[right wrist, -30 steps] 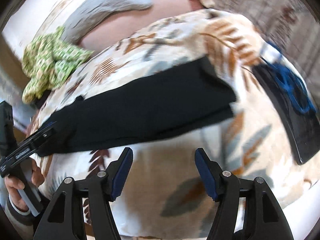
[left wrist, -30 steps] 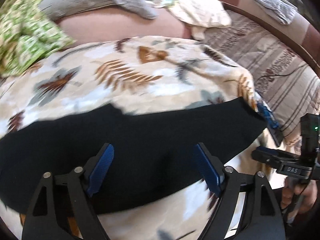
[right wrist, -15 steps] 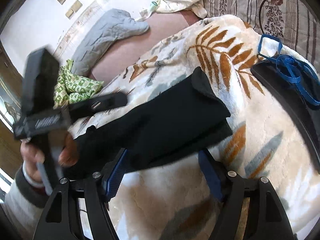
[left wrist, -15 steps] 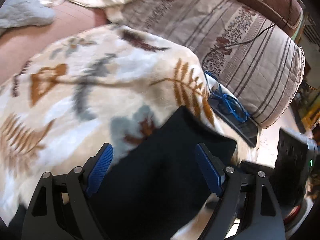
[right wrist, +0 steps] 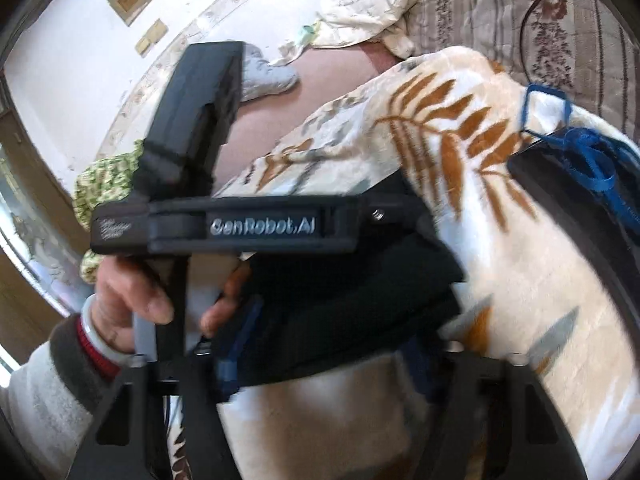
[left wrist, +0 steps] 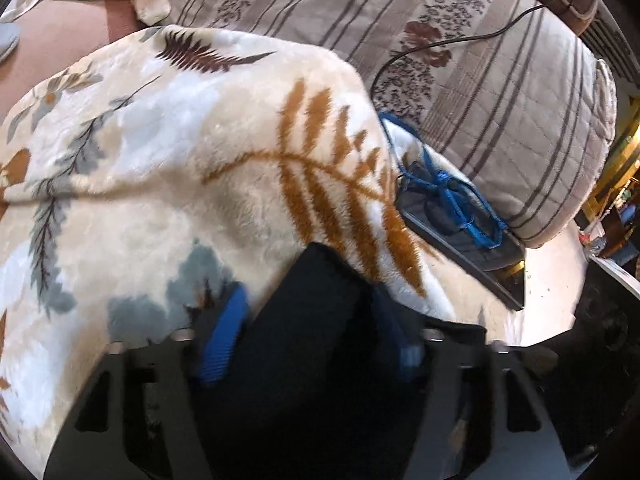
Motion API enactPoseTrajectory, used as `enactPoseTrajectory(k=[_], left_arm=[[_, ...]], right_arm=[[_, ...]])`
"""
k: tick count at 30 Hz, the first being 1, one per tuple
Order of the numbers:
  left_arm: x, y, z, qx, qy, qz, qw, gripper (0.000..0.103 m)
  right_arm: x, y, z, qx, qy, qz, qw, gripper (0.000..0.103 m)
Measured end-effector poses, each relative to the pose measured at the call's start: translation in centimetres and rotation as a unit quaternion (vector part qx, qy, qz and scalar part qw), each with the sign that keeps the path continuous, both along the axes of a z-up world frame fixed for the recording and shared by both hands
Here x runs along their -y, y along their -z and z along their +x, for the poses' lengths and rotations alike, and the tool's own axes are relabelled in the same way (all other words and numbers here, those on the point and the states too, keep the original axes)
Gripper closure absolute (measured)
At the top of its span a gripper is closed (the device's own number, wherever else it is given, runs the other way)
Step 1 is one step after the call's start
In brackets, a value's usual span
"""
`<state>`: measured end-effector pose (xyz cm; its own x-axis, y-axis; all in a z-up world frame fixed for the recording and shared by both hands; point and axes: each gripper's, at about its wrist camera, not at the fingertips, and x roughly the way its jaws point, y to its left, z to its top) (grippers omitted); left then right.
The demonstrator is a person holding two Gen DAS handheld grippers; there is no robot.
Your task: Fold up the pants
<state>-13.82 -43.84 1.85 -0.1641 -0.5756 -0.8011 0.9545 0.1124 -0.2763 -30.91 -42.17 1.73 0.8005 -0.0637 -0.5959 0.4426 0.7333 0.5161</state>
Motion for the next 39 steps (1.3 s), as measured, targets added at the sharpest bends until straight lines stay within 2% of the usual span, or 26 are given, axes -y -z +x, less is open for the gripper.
enactPoseTrajectory(k=[1,2,3,5,7,9,14,17,20,22,24,26,29,30,31,32,34,35,36,38,39], left_arm=[[0.1,-0.1,0.0,-0.007,0.003,-0.002,1.0,0.064],[0.1,-0.2,0.0,-0.009,0.001,-0.004,1.0,0.069],[0.0,-0.2,0.0,-0.012,0.001,-0.006,0.9999,0.072],[-0.3,-0.6,0.2,-0.023,-0.005,-0.015,0.9996,0.085],[-1.1,-1.2,0.8,-0.04,-0.016,-0.023,0.9988,0.093],[-2.2,-2.8,1.3,-0.047,-0.022,-0.045,0.9976,0.093],[-6.5,-8.3,3.1,-0.036,-0.048,-0.104,0.9928,0.093],[-10.6,-10.8,4.6,-0.016,-0.086,-0.124,0.9884,0.093],[-15.2,-11.7,6.6,-0.004,-0.137,-0.128,0.9822,0.092],[-18.1,-11.3,8.3,-0.01,-0.177,-0.12,0.9767,0.089],[-21.8,-10.3,9.9,-0.014,-0.227,-0.106,0.968,0.081],[-24.7,-9.1,11.0,-0.015,-0.27,-0.087,0.9589,0.057],[-28.6,-7.0,12.4,-0.04,-0.333,-0.058,0.9402,0.041],[-30.0,-6.4,12.6,-0.048,-0.352,-0.051,0.9332,0.041],[-31.1,-6.1,12.6,-0.051,-0.364,-0.048,0.929,0.04],[-32.3,-5.9,12.4,-0.052,-0.374,-0.048,0.9248,0.037],[-33.9,-5.7,12.2,-0.058,-0.393,-0.053,0.9161,0.03],[-34.5,-5.7,11.9,-0.062,-0.399,-0.058,0.9132,0.027],[-35.0,-5.6,11.4,-0.07,-0.402,-0.067,0.9104,0.025],[-35.0,-5.4,10.7,-0.079,-0.401,-0.069,0.9102,0.023],[-34.5,-5.1,10.2,-0.083,-0.396,-0.067,0.9121,0.023]], right_arm=[[0.3,0.1,0.0,-0.005,0.009,0.002,1.0,0.08],[0.6,0.2,-0.1,-0.002,0.011,0.01,1.0,0.083],[0.6,0.0,0.1,-0.004,0.012,0.007,1.0,0.085],[-0.1,-0.9,0.6,-0.018,0.005,-0.022,1.0,0.088],[-0.6,-2.0,0.8,-0.013,0.003,-0.032,0.999,0.09],[-1.1,-3.2,0.9,-0.008,0.0,-0.048,0.999,0.091],[-4.5,-8.3,2.0,0.025,-0.032,-0.112,0.993,0.093],[-7.0,-10.9,3.4,0.034,-0.064,-0.148,0.986,0.093],[-10.6,-12.1,5.3,0.031,-0.103,-0.182,0.977,0.093],[-13.2,-11.9,6.8,0.027,-0.131,-0.193,0.972,0.093],[-15.9,-10.6,8.2,0.017,-0.158,-0.196,0.968,0.093],[-18.3,-9.2,9.6,0.01,-0.182,-0.194,0.964,0.092],[-22.0,-5.6,12.3,-0.026,-0.23,-0.178,0.956,0.071],[-22.7,-4.8,12.6,-0.039,-0.248,-0.166,0.953,0.064],[-23.2,-4.2,12.9,-0.055,-0.273,-0.144,0.949,0.063],[-23.3,-4.3,12.7,-0.06,-0.283,-0.135,0.948,0.062],[-22.4,-5.9,11.3,-0.04,-0.304,-0.116,0.945,0.054],[-21.6,-7.0,10.3,-0.025,-0.303,-0.108,0.946,0.046],[-20.0,-8.1,9.4,-0.009,-0.285,-0.103,0.953,0.035],[-17.2,-9.6,7.6,0.009,-0.238,-0.102,0.966,0.029],[-15.9,-9.6,7.6,0.005,-0.223,-0.104,0.969,0.029]])
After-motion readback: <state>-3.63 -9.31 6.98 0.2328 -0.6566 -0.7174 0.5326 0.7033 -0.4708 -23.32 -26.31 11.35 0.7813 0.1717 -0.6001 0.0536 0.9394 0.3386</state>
